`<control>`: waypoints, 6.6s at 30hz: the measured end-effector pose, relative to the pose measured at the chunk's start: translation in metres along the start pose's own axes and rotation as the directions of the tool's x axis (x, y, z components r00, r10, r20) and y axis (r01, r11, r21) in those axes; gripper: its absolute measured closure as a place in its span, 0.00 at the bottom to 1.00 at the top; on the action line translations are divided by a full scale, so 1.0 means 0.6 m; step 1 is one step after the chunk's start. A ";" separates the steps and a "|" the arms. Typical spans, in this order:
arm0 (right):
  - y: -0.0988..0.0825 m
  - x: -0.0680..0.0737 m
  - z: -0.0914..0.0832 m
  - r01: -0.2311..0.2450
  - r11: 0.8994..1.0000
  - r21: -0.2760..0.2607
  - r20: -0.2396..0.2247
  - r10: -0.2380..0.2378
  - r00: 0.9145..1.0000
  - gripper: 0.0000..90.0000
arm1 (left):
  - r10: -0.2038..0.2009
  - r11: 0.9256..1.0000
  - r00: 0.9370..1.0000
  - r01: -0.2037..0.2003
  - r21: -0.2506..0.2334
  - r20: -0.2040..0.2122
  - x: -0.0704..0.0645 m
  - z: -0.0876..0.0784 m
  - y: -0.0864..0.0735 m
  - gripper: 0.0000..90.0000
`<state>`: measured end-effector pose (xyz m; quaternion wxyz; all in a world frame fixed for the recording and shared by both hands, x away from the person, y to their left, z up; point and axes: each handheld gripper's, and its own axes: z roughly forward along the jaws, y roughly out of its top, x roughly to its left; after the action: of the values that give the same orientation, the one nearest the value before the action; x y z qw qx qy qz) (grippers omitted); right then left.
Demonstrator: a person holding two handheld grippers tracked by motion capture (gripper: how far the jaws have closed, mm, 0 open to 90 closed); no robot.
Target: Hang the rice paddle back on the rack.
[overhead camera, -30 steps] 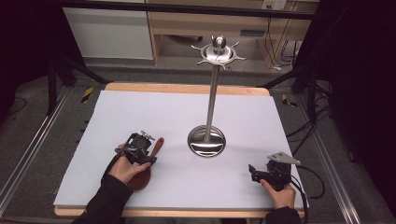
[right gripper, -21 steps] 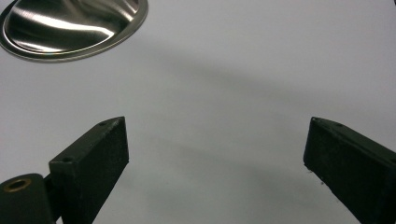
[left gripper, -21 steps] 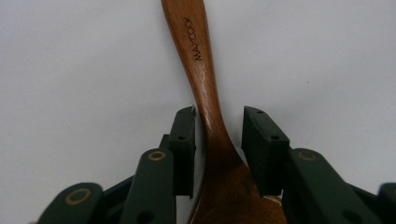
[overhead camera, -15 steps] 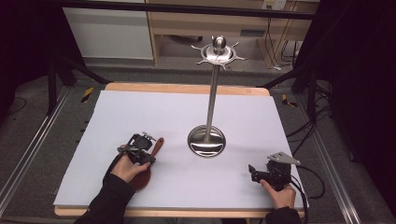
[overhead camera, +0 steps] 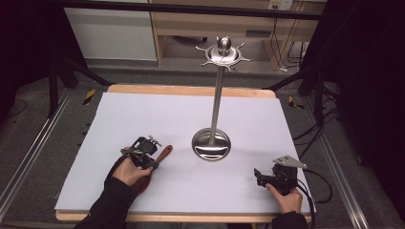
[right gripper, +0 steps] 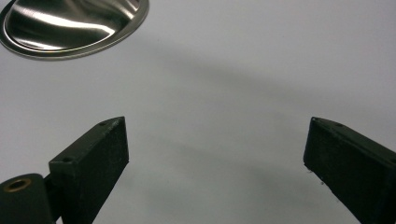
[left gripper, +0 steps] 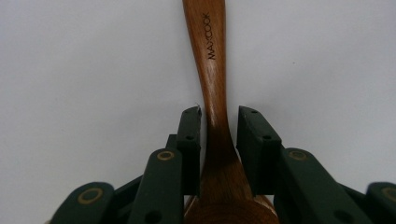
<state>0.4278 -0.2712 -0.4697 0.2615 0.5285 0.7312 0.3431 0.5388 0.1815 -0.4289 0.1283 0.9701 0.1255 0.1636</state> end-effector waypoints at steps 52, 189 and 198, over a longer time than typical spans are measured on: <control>0.002 0.003 0.003 -0.005 1.000 0.023 -0.021 0.005 1.000 0.08 | -0.527 0.850 0.845 0.521 0.078 0.091 -0.059 -0.010 0.009 0.87; 0.006 0.002 0.002 -0.014 1.000 -0.008 -0.015 0.014 1.000 0.07 | -0.544 0.493 0.834 0.405 -0.770 0.090 -0.065 -0.291 0.039 0.87; 0.006 0.001 0.001 -0.021 1.000 -0.008 -0.015 0.021 1.000 0.07 | -0.523 0.502 0.849 0.375 -0.779 0.072 -0.061 -0.316 0.069 0.87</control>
<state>0.4303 -0.2694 -0.4672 0.2548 0.5325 0.7261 0.3526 0.4474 0.1721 -0.2540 0.5554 0.7349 0.3024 0.2450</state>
